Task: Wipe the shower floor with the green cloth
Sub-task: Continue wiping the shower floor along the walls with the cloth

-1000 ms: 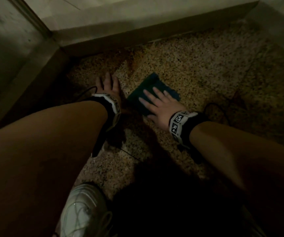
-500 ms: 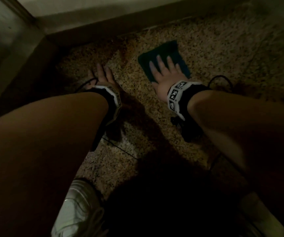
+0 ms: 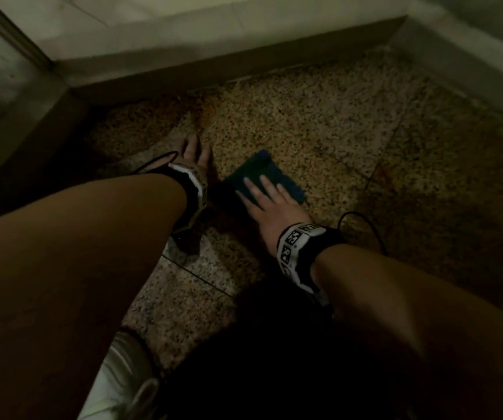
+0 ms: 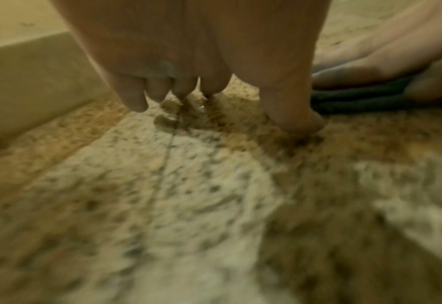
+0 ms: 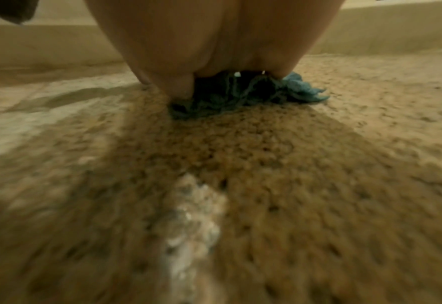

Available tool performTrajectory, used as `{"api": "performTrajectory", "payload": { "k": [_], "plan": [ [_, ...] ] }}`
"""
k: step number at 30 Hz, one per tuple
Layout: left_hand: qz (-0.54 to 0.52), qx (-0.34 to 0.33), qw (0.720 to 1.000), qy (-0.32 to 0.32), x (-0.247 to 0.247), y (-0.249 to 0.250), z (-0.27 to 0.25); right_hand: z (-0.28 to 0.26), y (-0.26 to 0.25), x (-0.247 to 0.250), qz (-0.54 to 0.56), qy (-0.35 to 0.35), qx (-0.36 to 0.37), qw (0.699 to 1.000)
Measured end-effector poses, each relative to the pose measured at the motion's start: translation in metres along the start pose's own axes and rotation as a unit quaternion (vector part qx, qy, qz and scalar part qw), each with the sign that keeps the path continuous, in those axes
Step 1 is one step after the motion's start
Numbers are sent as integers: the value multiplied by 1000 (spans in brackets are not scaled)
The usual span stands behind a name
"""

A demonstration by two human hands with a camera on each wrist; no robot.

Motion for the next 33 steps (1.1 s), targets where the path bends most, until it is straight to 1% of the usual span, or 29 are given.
{"api": "performTrajectory", "payload": {
  "k": [2, 6, 9, 12, 16, 17, 20, 22, 25, 28, 30, 33],
  "plan": [
    [6, -2, 1000, 0, -3, 9, 7, 3, 4, -1, 4, 11, -2, 1000],
    [-11, 30, 999, 8, -9, 18, 13, 15, 30, 13, 78, 59, -33, 995],
    [-17, 55, 998, 11, -6, 22, 12, 22, 60, 28, 96, 46, -68, 992],
    [-5, 59, 998, 10, -7, 22, 11, 23, 73, 32, 82, 30, -71, 994],
    [-21, 46, 998, 31, -12, 17, 17, 16, 66, 30, 65, 5, -52, 997],
    [-26, 43, 998, 26, -11, 16, 16, 12, 64, 27, 55, -3, -41, 998],
    [-54, 34, 998, 29, -9, 15, 9, -6, 53, 8, 23, -17, 7, 1000],
    [-77, 17, 997, 26, -9, 13, 4, -18, 42, -8, -7, -21, 35, 999],
    [-56, -9, 998, 14, -17, 9, 7, -28, 28, -25, -28, -40, 51, 997],
    [-18, -24, 999, 26, -21, 10, 11, -33, 30, -30, -30, -18, 60, 998],
    [-14, -24, 999, 24, -21, 11, 10, -34, 36, -28, -23, -4, 70, 997],
    [-24, -39, 999, 28, -18, 17, 5, -33, 45, -22, -24, -13, 77, 997]
  ]
}}
Point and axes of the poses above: each hand's wrist, its own z-axis towards the middle knuckle, its own x-axis out of the back of the hand, y = z × x, the point moved 1 cm from there along z, towards the middle knuckle, and after that the axes turned 10 degrees about x, right-handed, at the moved point
